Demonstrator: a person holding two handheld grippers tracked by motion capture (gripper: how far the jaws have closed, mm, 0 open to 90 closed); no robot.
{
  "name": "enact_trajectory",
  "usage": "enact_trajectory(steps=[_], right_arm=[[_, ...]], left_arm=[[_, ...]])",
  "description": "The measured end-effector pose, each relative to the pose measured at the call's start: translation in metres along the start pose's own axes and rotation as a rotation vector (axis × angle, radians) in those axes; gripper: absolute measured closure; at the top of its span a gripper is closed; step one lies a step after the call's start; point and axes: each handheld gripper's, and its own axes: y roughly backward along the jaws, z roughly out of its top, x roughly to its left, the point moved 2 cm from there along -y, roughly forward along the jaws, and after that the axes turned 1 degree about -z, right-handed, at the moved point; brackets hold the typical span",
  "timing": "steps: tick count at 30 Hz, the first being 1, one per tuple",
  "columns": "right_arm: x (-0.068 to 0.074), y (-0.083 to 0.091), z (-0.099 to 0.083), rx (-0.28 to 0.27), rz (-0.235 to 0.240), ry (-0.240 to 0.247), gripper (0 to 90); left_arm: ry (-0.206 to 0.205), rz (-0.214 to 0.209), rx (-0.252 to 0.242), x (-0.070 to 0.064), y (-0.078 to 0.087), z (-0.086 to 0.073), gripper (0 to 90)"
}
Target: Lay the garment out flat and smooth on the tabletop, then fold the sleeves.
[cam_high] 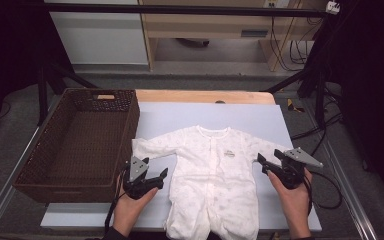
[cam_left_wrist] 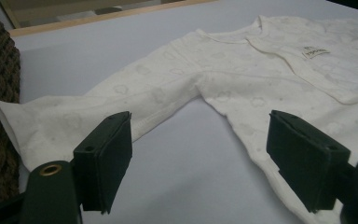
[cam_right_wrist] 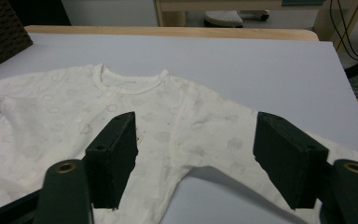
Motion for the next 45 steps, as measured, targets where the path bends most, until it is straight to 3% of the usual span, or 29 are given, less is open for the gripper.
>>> enact_trajectory(steps=[11, 17, 25, 34, 39, 45], right_arm=[[0.007, 0.01, -0.013, -0.018, 0.007, 0.026, 13.0], [0.005, 0.017, -0.021, -0.006, 0.005, 0.049, 11.1], [0.009, 0.023, -0.032, 0.016, 0.019, 0.094, 10.1], [0.014, 0.024, -0.035, 0.026, 0.06, 0.137, 8.3], [0.017, 0.02, -0.04, 0.04, 0.082, 0.126, 9.2], [0.02, 0.016, -0.044, 0.053, 0.099, 0.13, 9.0]], left_arm=[[-0.002, 0.002, -0.008, 0.002, 0.002, 0.003, 21.6], [-0.022, -0.009, -0.005, -0.005, 0.001, 0.004, 20.9], [-0.052, -0.017, -0.008, -0.013, 0.001, 0.017, 18.0], [-0.072, -0.021, 0.019, -0.016, -0.016, 0.034, 10.7], [-0.05, 0.015, 0.039, -0.01, -0.027, 0.051, 4.8], [-0.08, 0.065, 0.087, -0.001, -0.04, 0.06, 5.6]])
